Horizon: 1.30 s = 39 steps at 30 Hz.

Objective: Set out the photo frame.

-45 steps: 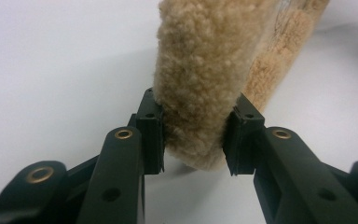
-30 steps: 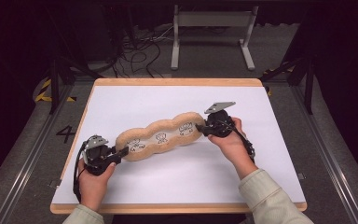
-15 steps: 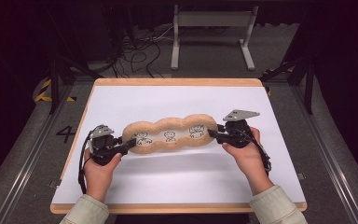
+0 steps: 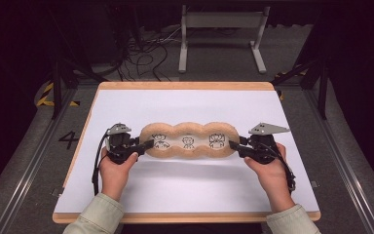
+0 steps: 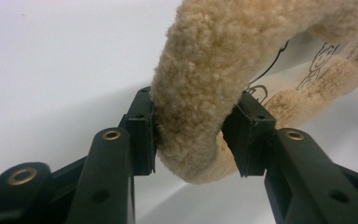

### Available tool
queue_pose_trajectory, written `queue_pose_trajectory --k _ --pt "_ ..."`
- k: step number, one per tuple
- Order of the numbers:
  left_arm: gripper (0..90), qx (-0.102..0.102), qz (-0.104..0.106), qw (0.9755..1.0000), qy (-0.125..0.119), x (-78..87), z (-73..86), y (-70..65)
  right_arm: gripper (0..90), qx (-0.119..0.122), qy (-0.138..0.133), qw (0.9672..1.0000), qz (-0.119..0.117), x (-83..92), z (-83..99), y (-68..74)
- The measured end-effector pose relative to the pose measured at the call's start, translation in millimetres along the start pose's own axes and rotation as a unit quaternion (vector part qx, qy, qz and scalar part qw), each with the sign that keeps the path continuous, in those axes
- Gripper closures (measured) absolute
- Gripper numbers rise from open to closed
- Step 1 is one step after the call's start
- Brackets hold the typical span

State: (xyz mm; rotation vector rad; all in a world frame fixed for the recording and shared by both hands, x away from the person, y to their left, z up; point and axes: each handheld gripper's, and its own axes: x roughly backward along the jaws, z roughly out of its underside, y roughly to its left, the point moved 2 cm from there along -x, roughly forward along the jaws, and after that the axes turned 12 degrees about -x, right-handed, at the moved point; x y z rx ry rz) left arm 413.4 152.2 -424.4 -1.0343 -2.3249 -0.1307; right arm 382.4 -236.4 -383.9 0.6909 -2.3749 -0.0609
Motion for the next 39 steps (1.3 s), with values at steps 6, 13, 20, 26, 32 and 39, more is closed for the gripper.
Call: queue_pose_trajectory --k 6,13,20,26,32,39 --pt "58.9 -0.002 0.005 0.9999 0.016 -7.9 -0.4 -4.0 66.0 -0.01 0.014 0.9998 0.012 -5.8 6.8 -12.0" --pt "61.3 0.023 0.021 0.9994 0.014 -15.9 0.2 -1.3 66.0 -0.043 0.032 0.9986 -0.002 -13.1 15.3 -26.8" --pt "61.8 0.029 0.028 0.9988 0.028 -23.7 2.5 -0.6 66.0 -0.056 0.041 0.9976 -0.007 -16.1 20.7 -35.2" --pt "61.8 0.029 0.031 0.9985 0.034 -25.2 4.1 -0.2 66.0 -0.061 0.047 0.9969 -0.013 -19.8 24.2 -37.6" --pt "61.7 0.03 0.038 0.9979 0.044 -24.3 5.4 -2.8 66.1 -0.056 0.051 0.9971 -0.011 -18.5 25.5 -37.6" --pt "60.9 0.036 0.046 0.9975 0.038 -23.1 9.9 -4.0 66.1 -0.052 0.056 0.997 -0.015 -17.2 28.6 -38.3"
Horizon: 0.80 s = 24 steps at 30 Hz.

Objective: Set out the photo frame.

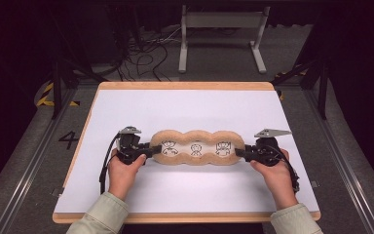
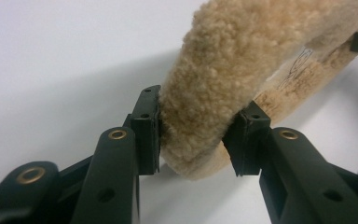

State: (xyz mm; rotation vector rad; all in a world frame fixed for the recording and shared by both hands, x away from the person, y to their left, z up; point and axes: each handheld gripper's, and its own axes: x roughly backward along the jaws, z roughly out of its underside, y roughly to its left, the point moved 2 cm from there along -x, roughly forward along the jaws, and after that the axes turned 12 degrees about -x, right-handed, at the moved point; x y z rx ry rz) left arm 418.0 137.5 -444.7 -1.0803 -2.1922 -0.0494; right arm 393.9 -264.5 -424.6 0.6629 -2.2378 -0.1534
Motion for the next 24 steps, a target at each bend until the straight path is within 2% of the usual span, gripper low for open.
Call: queue_pose_trajectory --k 4,5,6,7,8,9,10,11,13,15,19,20,24 --pt "60.2 -0.006 -0.001 1.0 0.003 1.6 1.2 -2.0 65.7 0.002 0.004 1.0 -0.002 0.7 1.2 0.1" --pt "57.7 -0.018 -0.006 0.9998 0.006 2.3 1.4 -5.1 65.1 0.005 0.006 1.0 -0.004 1.6 2.1 0.5" --pt "55.3 -0.018 -0.006 0.9998 0.006 2.3 1.4 -5.1 65.1 0.005 0.006 1.0 -0.004 1.6 2.1 0.5" --pt "55.3 -0.03 -0.011 0.9995 0.007 2.7 1.5 -7.9 64.2 0.007 0.007 0.9999 -0.005 2.2 2.2 0.6" --pt "46.8 -0.051 -0.03 0.9982 0.012 3.8 1.5 -11.6 59.1 0.008 0.009 0.9999 -0.01 3.6 2.1 1.1" --pt "42.8 -0.059 -0.039 0.9974 0.01 4.9 1.6 -13.3 57.2 0.01 0.008 0.9998 -0.012 4.6 1.9 1.4" --pt "38.5 -0.059 -0.039 0.9974 0.01 4.9 1.6 -13.3 55.6 0.011 0.004 0.9999 -0.011 6.0 1.6 1.6" --pt "38.5 -0.067 -0.052 0.9964 0.007 6.3 1.5 -14.5 55.6 0.011 0.004 0.9999 -0.011 6.0 1.6 1.6" --pt "30.3 -0.078 -0.063 0.995 0.005 9.3 1.6 -15.1 50.3 0.014 -0.008 0.9998 -0.013 11.4 -0.8 3.0" --pt "26.9 -0.083 -0.072 0.9939 0.0 13.3 2.3 -15.4 47.4 0.018 -0.015 0.9997 -0.009 15.1 -2.6 4.6" --pt "24.8 -0.087 -0.065 0.9941 -0.006 19.9 3.3 -18.5 42.6 0.031 -0.024 0.9992 0.002 22.8 -4.7 8.0" --pt "24.7 -0.093 -0.063 0.9937 -0.008 22.5 3.3 -20.3 41.6 0.035 -0.027 0.999 0.003 25.1 -4.8 8.6" --pt "23.0 -0.108 -0.053 0.9927 -0.011 30.5 3.9 -25.2 40.0 0.049 -0.039 0.998 -0.003 36.0 -3.5 9.2"
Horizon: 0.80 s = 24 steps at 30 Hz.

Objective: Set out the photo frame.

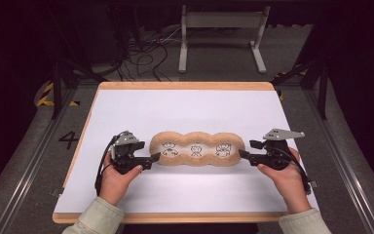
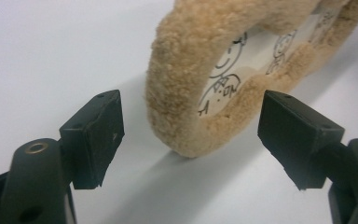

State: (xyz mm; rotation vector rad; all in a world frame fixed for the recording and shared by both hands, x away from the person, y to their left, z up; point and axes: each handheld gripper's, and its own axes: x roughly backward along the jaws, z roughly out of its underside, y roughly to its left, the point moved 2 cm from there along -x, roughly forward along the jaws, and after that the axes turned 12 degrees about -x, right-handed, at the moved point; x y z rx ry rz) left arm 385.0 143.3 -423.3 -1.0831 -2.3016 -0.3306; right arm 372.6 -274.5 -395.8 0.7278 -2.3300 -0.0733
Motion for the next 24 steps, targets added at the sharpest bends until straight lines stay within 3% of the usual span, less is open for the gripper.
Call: queue_pose_trajectory --k 6,10,14,18,21,24 --pt "21.6 -0.01 -0.009 0.9999 -0.004 13.4 1.5 -1.3 39.5 0.01 -0.009 0.9999 -0.001 17.0 4.9 -6.3" --pt "21.5 -0.009 -0.021 0.9997 -0.005 24.2 6.9 -0.7 39.5 0.008 -0.019 0.9998 0.002 28.5 8.4 -14.4" --pt "21.1 -0.005 -0.025 0.9997 -0.003 31.5 13.7 2.8 40.3 0.017 -0.038 0.9991 0.0 46.0 10.2 -23.6" --pt "20.6 -0.001 -0.024 0.9997 -0.007 40.1 21.3 7.0 40.1 0.012 -0.051 0.9986 0.001 59.7 13.8 -33.2" --pt "20.2 -0.002 -0.024 0.9996 -0.012 47.7 28.9 10.5 39.9 0.009 -0.052 0.9986 -0.001 64.5 17.3 -39.4" --pt "19.7 -0.006 -0.021 0.9997 -0.011 53.0 39.0 13.1 41.3 0.027 -0.055 0.9981 -0.003 65.2 19.9 -42.8"
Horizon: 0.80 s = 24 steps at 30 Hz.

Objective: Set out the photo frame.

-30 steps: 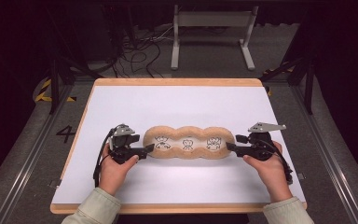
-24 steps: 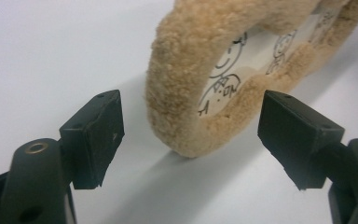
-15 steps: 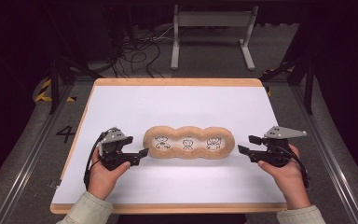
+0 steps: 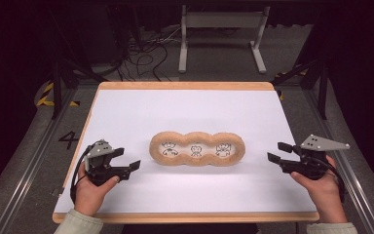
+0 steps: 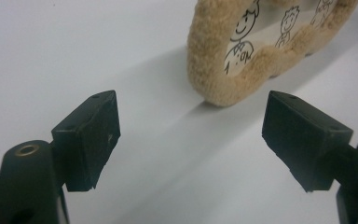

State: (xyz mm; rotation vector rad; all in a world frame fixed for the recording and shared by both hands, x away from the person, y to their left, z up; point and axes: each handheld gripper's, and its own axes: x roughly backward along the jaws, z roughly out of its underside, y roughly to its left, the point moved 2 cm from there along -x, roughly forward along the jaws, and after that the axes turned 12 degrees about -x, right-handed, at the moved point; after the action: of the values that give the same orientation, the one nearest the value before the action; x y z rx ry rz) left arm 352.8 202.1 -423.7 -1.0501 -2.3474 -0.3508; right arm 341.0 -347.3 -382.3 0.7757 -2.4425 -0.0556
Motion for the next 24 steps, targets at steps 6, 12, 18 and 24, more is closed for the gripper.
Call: queue_pose_trajectory --k 6,12,18,24 --pt "19.0 0.001 0.003 1.0 -0.003 7.6 19.9 6.6 41.6 0.029 -0.001 0.9995 -0.012 -4.4 6.5 -4.7" --pt "17.4 -0.003 -0.001 0.9999 -0.011 12.2 35.8 13.8 40.5 0.039 -0.002 0.9985 -0.037 -15.2 12.8 -5.0" --pt "17.5 0.015 -0.006 0.9998 -0.014 9.6 43.9 22.1 38.8 0.042 0.008 0.9981 -0.044 -25.7 21.0 -3.9" --pt "17.4 0.039 -0.004 0.9991 -0.017 7.4 50.6 30.2 32.1 0.033 0.027 0.9985 -0.034 -37.5 28.7 -5.2"
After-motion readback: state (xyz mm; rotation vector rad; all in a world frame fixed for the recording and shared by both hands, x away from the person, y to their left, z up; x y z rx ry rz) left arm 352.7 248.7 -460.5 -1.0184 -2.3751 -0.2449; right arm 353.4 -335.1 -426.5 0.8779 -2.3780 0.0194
